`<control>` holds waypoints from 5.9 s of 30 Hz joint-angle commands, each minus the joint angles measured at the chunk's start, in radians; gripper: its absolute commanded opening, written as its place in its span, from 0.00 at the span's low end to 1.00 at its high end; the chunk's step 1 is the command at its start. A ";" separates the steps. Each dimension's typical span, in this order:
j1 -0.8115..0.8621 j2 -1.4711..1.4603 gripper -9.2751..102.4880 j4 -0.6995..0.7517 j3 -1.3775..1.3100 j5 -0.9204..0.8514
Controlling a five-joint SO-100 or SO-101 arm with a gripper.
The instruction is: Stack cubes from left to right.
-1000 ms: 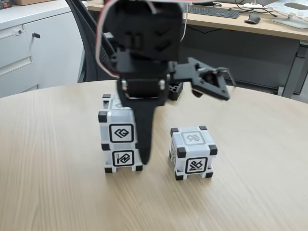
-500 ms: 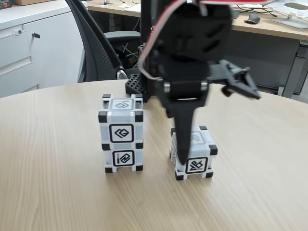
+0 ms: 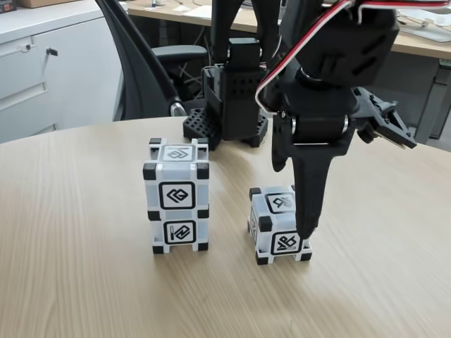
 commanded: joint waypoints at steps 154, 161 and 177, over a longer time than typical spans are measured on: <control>0.557 0.531 0.08 0.009 -0.003 -0.345; 0.540 0.528 0.08 0.009 -0.002 -0.291; 0.535 0.410 0.08 0.009 -0.002 -0.267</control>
